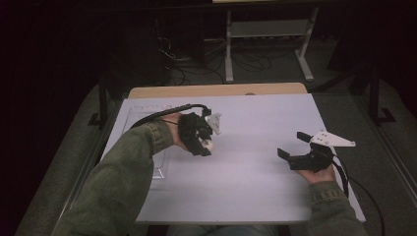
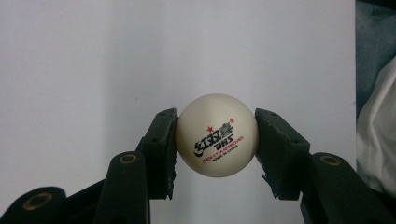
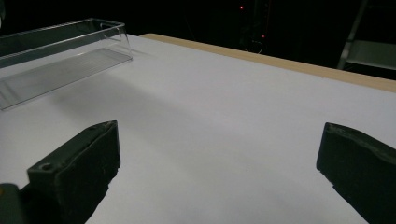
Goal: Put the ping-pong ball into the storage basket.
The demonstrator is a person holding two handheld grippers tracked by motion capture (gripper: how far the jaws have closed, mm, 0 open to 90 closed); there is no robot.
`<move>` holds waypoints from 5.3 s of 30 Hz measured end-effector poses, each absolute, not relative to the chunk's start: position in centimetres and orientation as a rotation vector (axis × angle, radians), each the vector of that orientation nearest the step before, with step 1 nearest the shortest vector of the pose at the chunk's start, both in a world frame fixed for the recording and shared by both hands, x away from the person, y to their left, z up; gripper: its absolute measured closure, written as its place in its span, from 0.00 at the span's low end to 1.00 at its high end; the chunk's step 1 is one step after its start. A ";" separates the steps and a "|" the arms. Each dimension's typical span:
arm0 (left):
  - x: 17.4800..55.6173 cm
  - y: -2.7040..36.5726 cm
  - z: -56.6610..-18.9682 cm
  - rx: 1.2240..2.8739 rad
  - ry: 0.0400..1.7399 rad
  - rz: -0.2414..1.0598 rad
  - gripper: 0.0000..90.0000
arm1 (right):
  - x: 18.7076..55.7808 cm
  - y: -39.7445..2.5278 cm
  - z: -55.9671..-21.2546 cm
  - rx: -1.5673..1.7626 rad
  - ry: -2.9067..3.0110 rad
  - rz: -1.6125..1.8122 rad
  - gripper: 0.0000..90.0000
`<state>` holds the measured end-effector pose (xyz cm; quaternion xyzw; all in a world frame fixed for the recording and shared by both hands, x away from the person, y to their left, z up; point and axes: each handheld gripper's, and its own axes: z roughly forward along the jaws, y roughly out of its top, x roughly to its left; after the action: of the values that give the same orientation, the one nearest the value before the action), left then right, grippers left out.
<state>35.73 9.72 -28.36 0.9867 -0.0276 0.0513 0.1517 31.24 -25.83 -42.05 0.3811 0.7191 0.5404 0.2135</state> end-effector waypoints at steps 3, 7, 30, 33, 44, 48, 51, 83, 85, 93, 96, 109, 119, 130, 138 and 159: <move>35.9 10.2 -28.2 2.847 -0.071 0.151 0.57 | 31.2 -25.8 -42.0 1.057 1.995 1.501 0.00; 35.8 10.7 -28.1 2.853 -0.091 0.142 0.56 | 31.2 -25.8 -42.0 1.059 1.994 1.501 0.00; 36.3 13.5 -27.3 2.982 -0.033 0.185 0.56 | 31.2 -26.0 -41.9 1.059 1.984 1.506 0.00; 36.4 13.9 -27.2 3.002 -0.038 0.190 0.56 | 31.2 -26.1 -41.9 1.063 1.979 1.510 0.00; 36.4 16.1 -27.2 3.040 -0.015 0.183 0.57 | 31.2 -26.0 -41.9 1.061 1.983 1.506 0.00; 36.3 16.7 -27.3 3.051 0.002 0.175 0.56 | 31.2 -25.9 -42.0 1.062 1.987 1.503 0.00; 36.2 17.2 -27.3 3.048 -0.013 0.185 0.56 | 31.2 -25.9 -41.9 1.060 1.983 1.504 0.00; 36.4 20.9 -29.0 3.103 0.057 0.136 0.56 | 30.9 -26.4 -41.6 1.064 1.955 1.523 0.00; 36.6 21.0 -29.3 3.107 0.062 0.134 0.56 | 30.9 -26.4 -41.6 1.065 1.952 1.525 0.00; 36.9 21.3 -30.1 3.105 0.065 0.122 0.56 | 31.0 -26.4 -41.6 1.063 1.956 1.518 0.00; 37.0 21.4 -30.5 3.103 0.073 0.114 0.56 | 31.0 -26.4 -41.6 1.063 1.955 1.519 0.00; 37.2 21.7 -32.2 3.111 0.086 0.081 0.56 | 30.9 -26.5 -41.6 1.067 1.954 1.524 0.00; 37.6 22.0 -33.5 3.104 0.105 0.043 0.56 | 30.9 -26.6 -41.6 1.069 1.943 1.529 0.00; 38.1 22.4 -34.7 3.070 0.114 0.032 0.56 | 30.9 -26.6 -41.6 1.068 1.943 1.527 0.00; 38.3 22.2 -34.9 3.046 0.090 0.029 0.56 | 30.8 -26.6 -41.5 1.069 1.940 1.527 0.00; 39.2 22.5 -37.4 3.024 0.117 -0.020 0.56 | 30.9 -26.7 -41.6 1.073 1.950 1.510 0.00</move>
<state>39.17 22.50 -37.36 0.9976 0.0387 -0.0065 0.0576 30.92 -26.65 -41.62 0.3887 0.7066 0.5470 0.2243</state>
